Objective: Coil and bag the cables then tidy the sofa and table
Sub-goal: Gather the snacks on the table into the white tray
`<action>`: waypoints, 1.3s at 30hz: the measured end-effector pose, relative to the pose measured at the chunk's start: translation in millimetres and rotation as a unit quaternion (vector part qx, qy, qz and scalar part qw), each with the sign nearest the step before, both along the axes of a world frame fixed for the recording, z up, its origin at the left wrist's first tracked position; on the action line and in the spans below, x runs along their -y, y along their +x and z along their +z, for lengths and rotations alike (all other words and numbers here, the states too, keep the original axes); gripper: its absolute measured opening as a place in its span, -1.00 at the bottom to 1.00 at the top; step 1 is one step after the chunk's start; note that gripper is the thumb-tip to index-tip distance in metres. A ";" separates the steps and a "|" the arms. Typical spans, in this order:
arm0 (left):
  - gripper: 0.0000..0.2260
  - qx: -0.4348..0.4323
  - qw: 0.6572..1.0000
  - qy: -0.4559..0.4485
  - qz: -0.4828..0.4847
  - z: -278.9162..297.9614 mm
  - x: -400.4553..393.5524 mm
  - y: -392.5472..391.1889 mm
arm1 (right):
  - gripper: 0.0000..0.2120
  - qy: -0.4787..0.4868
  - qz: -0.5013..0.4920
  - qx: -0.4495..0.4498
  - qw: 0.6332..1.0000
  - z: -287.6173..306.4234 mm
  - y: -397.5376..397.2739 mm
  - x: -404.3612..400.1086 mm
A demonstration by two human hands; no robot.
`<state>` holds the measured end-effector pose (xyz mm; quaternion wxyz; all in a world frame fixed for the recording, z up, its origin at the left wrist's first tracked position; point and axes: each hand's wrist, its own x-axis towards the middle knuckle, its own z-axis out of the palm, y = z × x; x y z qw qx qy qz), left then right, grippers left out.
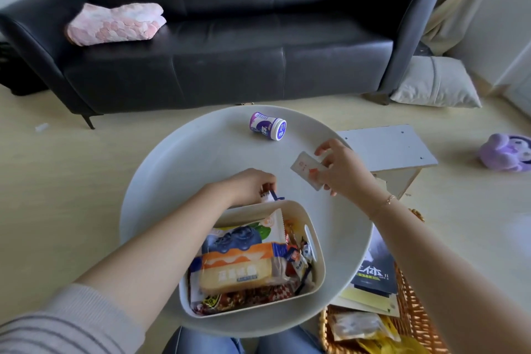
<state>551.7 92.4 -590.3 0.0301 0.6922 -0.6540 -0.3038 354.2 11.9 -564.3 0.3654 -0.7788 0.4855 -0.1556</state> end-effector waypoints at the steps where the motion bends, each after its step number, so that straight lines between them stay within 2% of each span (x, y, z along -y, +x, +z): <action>1: -0.85 -0.006 1.000 -0.004 0.007 0.1 -0.3 -0.1 | -0.69 0.004 0.003 0.013 1.000 5.0 -3.5 -3.8; 4: -0.83 -0.026 0.999 -0.033 0.035 2.8 -1.5 0.1 | -0.69 0.026 0.036 0.025 0.999 21.1 -15.0 -22.2; 6: -0.83 -0.073 0.992 -0.042 0.092 10.8 -3.7 1.7 | -0.72 0.056 0.059 0.025 0.996 28.2 -19.3 -36.0; 9: -0.83 -0.164 0.971 -0.064 0.161 31.4 -14.1 0.3 | -0.77 0.092 0.101 -0.005 0.991 31.4 -24.9 -56.8; 12: -0.81 -0.194 0.961 -0.088 0.174 53.6 -28.0 -7.8 | -0.82 0.085 0.154 -0.048 0.983 33.1 -28.5 -70.4; 14: -0.81 -0.206 0.958 -0.090 0.177 65.9 -36.3 -17.3 | -0.77 0.059 0.136 -0.053 0.988 34.3 -30.5 -70.8; 19: -0.74 -0.229 0.964 -0.022 0.137 78.8 -53.9 -57.2 | -0.86 -0.019 0.035 -0.005 0.999 39.9 -45.4 -59.1; 21: -0.72 -0.200 0.970 -0.023 0.137 75.6 -57.0 -67.3 | -0.87 -0.017 0.013 0.008 1.000 41.2 -54.0 -53.9; 24: -0.77 -0.131 0.978 -0.072 0.147 70.6 -55.8 -63.2 | -0.85 -0.028 0.016 -0.015 0.999 40.6 -60.2 -46.0; 28: -0.87 -0.127 0.969 -0.108 0.182 65.5 -51.7 -49.0 | -0.86 -0.041 0.022 -0.027 0.999 36.0 -53.7 -33.2; 29: -0.87 -0.124 0.968 -0.117 0.185 64.0 -50.3 -46.6 | -0.87 -0.038 0.031 -0.048 0.998 33.3 -50.6 -28.9; 31: -0.87 -0.121 0.967 -0.123 0.188 59.9 -48.5 -44.1 | -0.85 -0.009 0.079 -0.153 0.985 24.5 -45.1 -22.3; 33: -0.89 -0.119 0.968 -0.113 0.191 54.5 -44.7 -42.1 | -0.69 0.036 0.142 -0.267 0.952 10.5 -39.1 -20.4; 35: -0.91 -0.114 0.968 -0.109 0.196 48.6 -39.5 -40.5 | -0.54 -0.002 0.180 -0.327 0.928 -7.3 -34.8 -18.2; 37: -0.92 -0.110 0.965 -0.115 0.207 42.7 -32.2 -37.8 | -0.60 -0.041 0.163 -0.323 0.931 -18.9 -32.0 -14.9; 39: -0.92 -0.108 0.961 -0.125 0.221 39.1 -25.4 -35.3 | -0.77 -0.014 0.128 -0.295 0.947 -22.4 -31.3 -12.9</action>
